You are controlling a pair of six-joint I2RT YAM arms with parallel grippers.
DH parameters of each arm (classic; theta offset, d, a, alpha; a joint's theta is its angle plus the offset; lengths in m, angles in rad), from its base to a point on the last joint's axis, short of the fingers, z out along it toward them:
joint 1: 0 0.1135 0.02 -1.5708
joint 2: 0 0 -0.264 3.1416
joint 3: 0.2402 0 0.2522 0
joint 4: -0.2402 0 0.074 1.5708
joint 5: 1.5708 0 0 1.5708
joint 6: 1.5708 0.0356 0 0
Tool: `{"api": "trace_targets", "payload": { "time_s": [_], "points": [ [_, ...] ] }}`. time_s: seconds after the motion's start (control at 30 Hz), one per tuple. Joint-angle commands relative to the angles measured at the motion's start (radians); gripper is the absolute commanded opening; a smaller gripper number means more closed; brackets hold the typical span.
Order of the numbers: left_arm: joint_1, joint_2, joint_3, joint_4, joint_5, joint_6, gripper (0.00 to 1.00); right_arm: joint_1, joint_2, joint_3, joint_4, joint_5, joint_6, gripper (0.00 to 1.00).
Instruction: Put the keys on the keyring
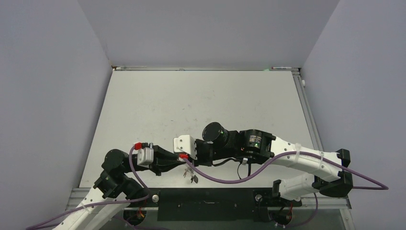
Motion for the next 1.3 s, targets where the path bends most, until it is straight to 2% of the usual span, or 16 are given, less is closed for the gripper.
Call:
{"api": "trace_targets", "payload": {
  "time_s": [0.0,0.2,0.3,0.4,0.6,0.7,0.73,0.83,0.87,1.0,1.27],
  "points": [
    [-0.018,0.009,0.049,-0.026,-0.035,0.043,0.12,0.016,0.002,0.067,0.048,0.013,-0.015,0.05],
    [-0.022,0.017,0.049,-0.030,-0.042,0.044,0.14,0.025,0.018,0.079,0.053,0.016,-0.014,0.05],
    [-0.021,0.020,0.049,-0.028,-0.046,0.042,0.10,0.031,0.026,0.083,0.057,0.014,-0.015,0.05],
    [-0.022,0.018,0.050,-0.029,-0.049,0.039,0.00,0.037,0.033,0.092,0.058,0.008,-0.018,0.05],
    [-0.009,-0.012,0.064,-0.074,-0.078,0.068,0.00,0.042,0.019,0.093,0.099,0.000,-0.015,0.06],
    [0.005,-0.037,0.059,-0.065,-0.092,0.054,0.00,0.041,-0.003,0.067,0.153,0.014,-0.003,0.24],
    [0.007,-0.045,0.058,-0.063,-0.098,0.048,0.00,0.042,-0.011,0.058,0.170,0.022,-0.002,0.36],
    [0.009,-0.071,0.051,-0.046,-0.120,0.027,0.00,0.041,-0.053,0.018,0.240,0.091,0.013,0.54],
    [0.009,-0.080,0.046,-0.036,-0.128,0.016,0.00,0.041,-0.077,-0.009,0.284,0.133,0.023,0.57],
    [0.010,-0.114,0.026,0.019,-0.134,-0.039,0.00,0.032,-0.194,-0.125,0.441,0.179,0.047,0.58],
    [0.009,-0.193,-0.036,0.214,-0.173,-0.198,0.00,0.003,-0.363,-0.355,0.732,0.014,0.170,0.51]
  ]
}}
